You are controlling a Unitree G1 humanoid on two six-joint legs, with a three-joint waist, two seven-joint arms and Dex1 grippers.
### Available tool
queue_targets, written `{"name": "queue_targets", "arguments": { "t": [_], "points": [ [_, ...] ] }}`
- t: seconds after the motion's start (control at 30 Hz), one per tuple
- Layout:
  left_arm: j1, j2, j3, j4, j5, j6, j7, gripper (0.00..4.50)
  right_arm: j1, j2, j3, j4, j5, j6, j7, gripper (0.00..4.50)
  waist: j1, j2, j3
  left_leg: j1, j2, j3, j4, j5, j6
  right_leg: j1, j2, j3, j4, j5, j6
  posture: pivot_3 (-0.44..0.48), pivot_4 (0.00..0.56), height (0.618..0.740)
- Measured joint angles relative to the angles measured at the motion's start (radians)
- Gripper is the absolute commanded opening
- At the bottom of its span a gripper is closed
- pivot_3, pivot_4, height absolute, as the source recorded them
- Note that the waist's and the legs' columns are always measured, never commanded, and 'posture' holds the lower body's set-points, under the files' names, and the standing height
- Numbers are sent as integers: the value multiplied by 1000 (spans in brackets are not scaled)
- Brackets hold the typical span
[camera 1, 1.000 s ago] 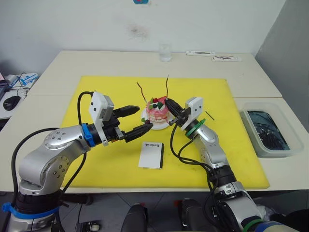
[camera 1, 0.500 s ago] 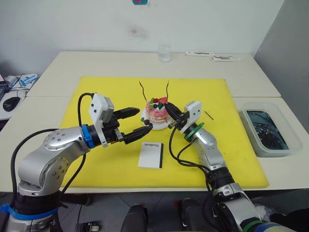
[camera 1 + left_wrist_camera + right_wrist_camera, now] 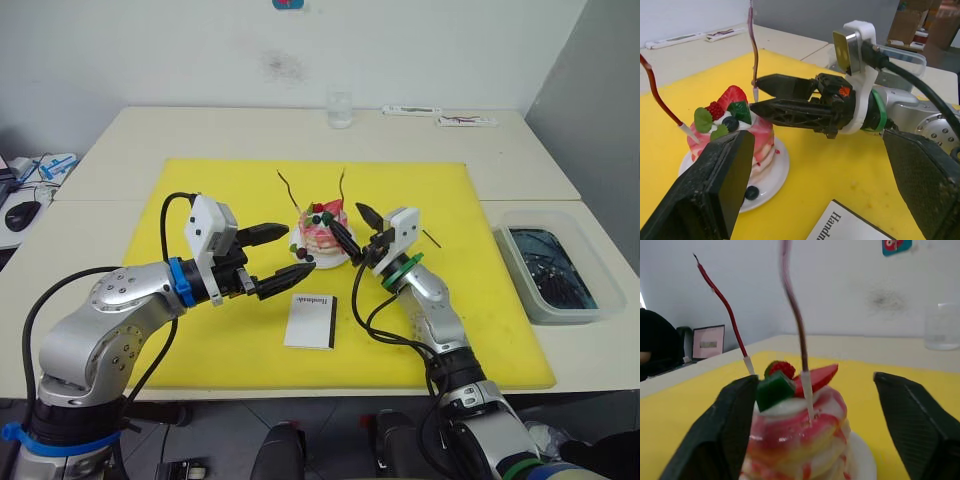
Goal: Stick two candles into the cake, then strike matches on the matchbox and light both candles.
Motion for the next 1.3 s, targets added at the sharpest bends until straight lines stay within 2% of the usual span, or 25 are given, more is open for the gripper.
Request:
{"name": "queue_targets", "arguments": {
  "t": [0.13, 0.27, 0.37, 0.47, 0.57, 0.63, 0.73, 0.87, 1.1, 1.3],
  "points": [
    [1, 0, -3, 0, 15, -3, 0, 4500, 26, -10, 5, -122, 6, 51, -7, 3930, 0, 0, 0, 0, 0, 0, 0, 0, 0, 0, 0, 0, 0, 0, 0, 0, 150, 740],
    [10, -1, -8, 0, 24, -4, 1, 4500, 73, -66, 33, -269, 7, 128, 9, 3930, 0, 0, 0, 0, 0, 0, 0, 0, 0, 0, 0, 0, 0, -1, -2, 0, 150, 740],
    [16, 2, -7, 2, 10, 29, 5, 4500, 133, -155, 59, -411, 8, 200, 51, 3930, 1, 0, 0, -1, 0, 0, 0, 0, 0, 0, 0, 0, -1, -2, -3, 0, 150, 740],
    [20, 50, 22, 11, -105, 167, 1, 4500, 210, -280, 74, -569, 13, 286, 95, 3930, 1, 0, 0, -1, 0, 0, 0, 0, 0, 0, 0, 0, -1, -3, -4, 0, 150, 740],
    [4, 130, 78, 54, -264, 360, 1, 4500, 298, -443, 78, -720, 50, 398, 176, 3346, 0, -1, 0, -1, 0, -1, 0, 0, 0, 0, 0, -1, 0, -5, -6, 0, 150, 740],
    [-22, 188, 96, 106, -346, 491, 5, 4500, 334, -527, 78, -782, 76, 465, 226, 2700, -1, -1, 0, 0, 0, -1, 0, 0, 0, 0, 0, -1, 0, -5, -6, 0, 150, 740],
    [-68, 215, 99, 200, -454, 661, 10, 4500, 335, -623, 110, -854, 82, 551, 284, 1546, -2, -1, 1, 1, 0, -1, 1, 0, 0, 0, 0, -1, 0, -5, -6, 0, 150, 740],
    [-130, 194, 86, 345, -495, 835, 58, 4500, 306, -684, 160, -883, 74, 633, 316, 16, -3, -1, 1, 1, 0, -1, 1, 0, 0, 0, 0, -2, 0, -5, -6, 0, 150, 740],
    [-203, 58, 62, 460, -466, 923, 148, 4500, 207, -681, 242, -868, 15, 715, 308, 16, 0, -2, 1, -3, 0, -2, 0, 0, 0, -2, 0, -2, -1, -4, -5, 0, 150, 740],
    [-216, 3, 42, 488, -416, 924, 174, 4500, 184, -672, 286, -853, -10, 755, 309, 16, 1, -2, 1, -3, -1, -3, -1, 0, 0, -2, 0, -3, -1, -3, -2, 0, 150, 740]
  ]
}}
